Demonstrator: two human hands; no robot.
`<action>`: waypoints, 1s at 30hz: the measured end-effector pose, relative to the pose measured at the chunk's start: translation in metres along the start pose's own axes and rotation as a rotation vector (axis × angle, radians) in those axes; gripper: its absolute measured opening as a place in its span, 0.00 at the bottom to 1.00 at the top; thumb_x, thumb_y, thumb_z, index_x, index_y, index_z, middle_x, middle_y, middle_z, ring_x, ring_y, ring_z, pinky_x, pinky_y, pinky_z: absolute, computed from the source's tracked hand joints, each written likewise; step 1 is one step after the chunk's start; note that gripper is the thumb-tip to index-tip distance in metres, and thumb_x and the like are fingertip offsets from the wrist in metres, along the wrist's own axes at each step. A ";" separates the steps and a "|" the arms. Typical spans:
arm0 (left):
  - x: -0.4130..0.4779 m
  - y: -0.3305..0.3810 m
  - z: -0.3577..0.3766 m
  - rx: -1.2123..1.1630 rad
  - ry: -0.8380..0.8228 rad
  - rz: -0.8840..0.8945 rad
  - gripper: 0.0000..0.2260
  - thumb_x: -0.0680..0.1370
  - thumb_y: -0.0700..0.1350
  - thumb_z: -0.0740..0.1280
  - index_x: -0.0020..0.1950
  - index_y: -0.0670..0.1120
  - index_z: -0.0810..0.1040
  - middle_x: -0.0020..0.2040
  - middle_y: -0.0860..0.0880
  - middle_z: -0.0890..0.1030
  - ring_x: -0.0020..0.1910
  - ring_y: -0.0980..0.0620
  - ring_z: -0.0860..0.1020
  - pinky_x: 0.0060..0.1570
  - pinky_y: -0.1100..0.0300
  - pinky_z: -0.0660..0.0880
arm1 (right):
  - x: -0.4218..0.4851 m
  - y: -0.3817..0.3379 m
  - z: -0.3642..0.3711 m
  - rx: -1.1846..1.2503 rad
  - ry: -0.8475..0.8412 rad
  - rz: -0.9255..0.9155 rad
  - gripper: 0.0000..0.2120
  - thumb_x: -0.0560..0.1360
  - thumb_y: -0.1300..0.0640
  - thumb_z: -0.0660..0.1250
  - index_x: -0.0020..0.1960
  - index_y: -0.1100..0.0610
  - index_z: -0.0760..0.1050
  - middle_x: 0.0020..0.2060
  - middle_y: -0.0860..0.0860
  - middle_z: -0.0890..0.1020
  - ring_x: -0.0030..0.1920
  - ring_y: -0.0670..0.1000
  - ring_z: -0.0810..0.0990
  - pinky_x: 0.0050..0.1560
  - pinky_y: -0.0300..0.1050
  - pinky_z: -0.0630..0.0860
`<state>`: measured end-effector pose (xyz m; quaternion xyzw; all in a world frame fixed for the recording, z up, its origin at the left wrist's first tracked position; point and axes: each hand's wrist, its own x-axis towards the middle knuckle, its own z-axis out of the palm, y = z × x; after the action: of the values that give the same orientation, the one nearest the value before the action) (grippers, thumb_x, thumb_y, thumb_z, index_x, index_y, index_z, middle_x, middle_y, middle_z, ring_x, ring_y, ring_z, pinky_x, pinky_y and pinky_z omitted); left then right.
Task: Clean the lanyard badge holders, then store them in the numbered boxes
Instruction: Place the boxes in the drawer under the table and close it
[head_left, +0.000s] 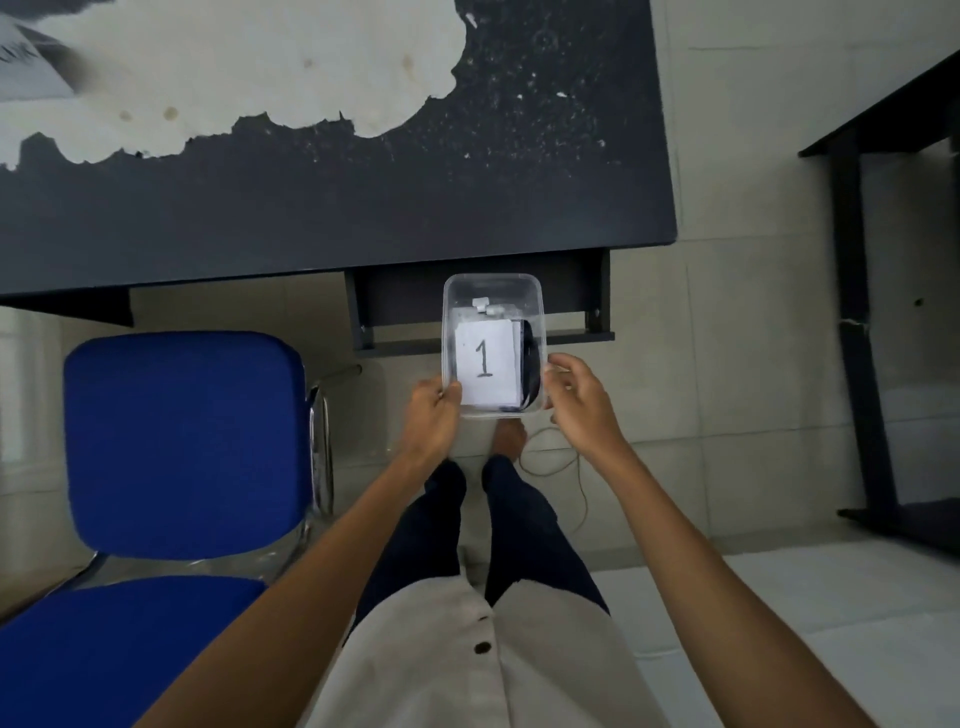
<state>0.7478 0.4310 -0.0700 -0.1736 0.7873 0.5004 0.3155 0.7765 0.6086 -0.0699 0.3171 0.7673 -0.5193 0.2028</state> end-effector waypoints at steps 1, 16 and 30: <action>0.000 0.005 0.005 -0.008 0.014 0.006 0.14 0.82 0.41 0.57 0.37 0.43 0.73 0.34 0.50 0.73 0.33 0.55 0.71 0.30 0.71 0.68 | -0.001 -0.002 -0.003 -0.027 -0.037 -0.016 0.23 0.79 0.45 0.59 0.71 0.52 0.64 0.61 0.47 0.74 0.55 0.49 0.76 0.55 0.47 0.75; 0.058 0.039 0.033 0.075 -0.021 0.075 0.26 0.80 0.51 0.62 0.74 0.40 0.62 0.56 0.39 0.80 0.51 0.50 0.78 0.46 0.65 0.76 | 0.059 -0.006 -0.022 -0.280 0.001 -0.237 0.35 0.75 0.52 0.69 0.76 0.58 0.56 0.70 0.55 0.69 0.63 0.53 0.73 0.63 0.49 0.73; 0.105 0.044 0.042 0.347 -0.011 0.084 0.36 0.71 0.46 0.74 0.74 0.46 0.60 0.66 0.43 0.74 0.64 0.41 0.74 0.62 0.43 0.73 | 0.097 -0.014 -0.021 -0.539 0.080 -0.329 0.37 0.75 0.63 0.67 0.77 0.59 0.49 0.66 0.60 0.70 0.63 0.58 0.72 0.57 0.51 0.73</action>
<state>0.6576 0.4927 -0.1235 -0.0809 0.8667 0.3705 0.3240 0.6976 0.6512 -0.1142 0.1439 0.9255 -0.3104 0.1626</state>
